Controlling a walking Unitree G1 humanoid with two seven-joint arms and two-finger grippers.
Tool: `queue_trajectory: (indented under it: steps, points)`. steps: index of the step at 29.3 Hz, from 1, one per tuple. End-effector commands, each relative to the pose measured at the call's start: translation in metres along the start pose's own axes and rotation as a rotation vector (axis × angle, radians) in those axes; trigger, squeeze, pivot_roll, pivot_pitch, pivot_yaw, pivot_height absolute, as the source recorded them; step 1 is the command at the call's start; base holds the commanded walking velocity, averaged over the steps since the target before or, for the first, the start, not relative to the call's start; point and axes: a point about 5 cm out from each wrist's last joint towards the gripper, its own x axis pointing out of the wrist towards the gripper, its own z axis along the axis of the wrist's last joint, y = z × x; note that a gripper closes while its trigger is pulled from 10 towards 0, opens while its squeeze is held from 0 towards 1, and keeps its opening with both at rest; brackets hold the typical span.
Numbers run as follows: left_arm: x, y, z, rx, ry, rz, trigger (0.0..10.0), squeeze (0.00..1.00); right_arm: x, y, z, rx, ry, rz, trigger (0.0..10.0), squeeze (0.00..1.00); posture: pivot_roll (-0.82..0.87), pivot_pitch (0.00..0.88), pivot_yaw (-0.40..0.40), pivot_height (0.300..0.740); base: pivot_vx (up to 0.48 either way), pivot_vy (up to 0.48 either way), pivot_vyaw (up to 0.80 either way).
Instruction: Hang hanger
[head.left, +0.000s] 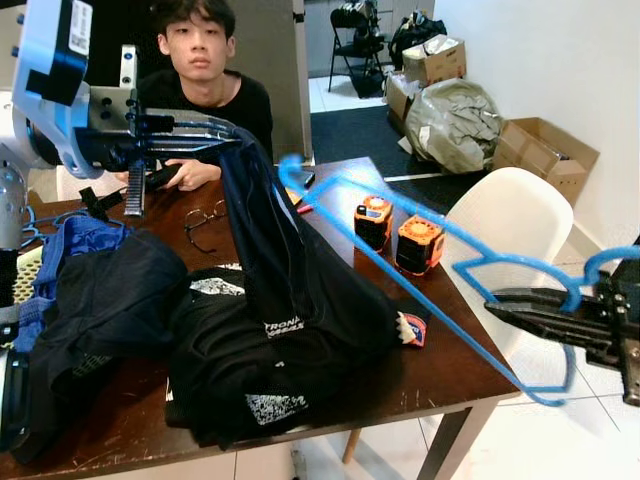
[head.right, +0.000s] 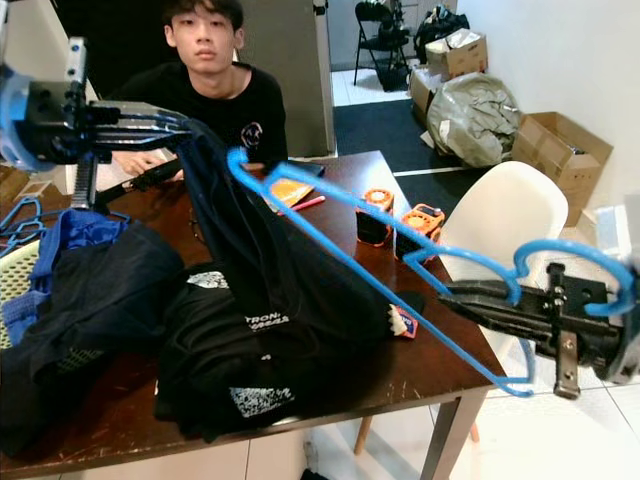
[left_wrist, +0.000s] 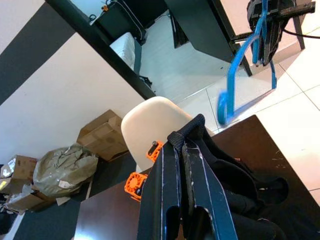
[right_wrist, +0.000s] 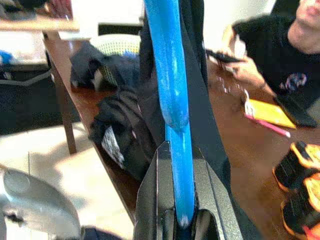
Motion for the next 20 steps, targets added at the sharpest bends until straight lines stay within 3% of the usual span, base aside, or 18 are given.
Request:
queue_trajectory:
  steps: [1,7,20]
  points:
    - [-0.0045,-0.0014,0.0034,0.005,0.017,-0.012,3.7,0.0,0.0017,0.0011,-0.0016,-0.014,0.047,0.011,10.0,0.0,0.03,0.012,0.092,0.74,0.0,0.0,0.0]
    - [-0.0036,-0.0023,0.0029,0.001,0.013,-0.016,3.6,0.0,0.0053,0.0,-0.0027,-0.033,0.105,-0.002,10.0,0.0,0.02,0.012,0.091,0.74,0.0,0.0,0.0]
    - [-0.0024,-0.0035,0.0028,-0.007,0.011,-0.023,3.6,0.0,0.006,-0.0021,0.0006,-0.046,0.085,0.001,10.0,0.0,0.02,0.014,0.092,0.74,0.0,0.0,0.0]
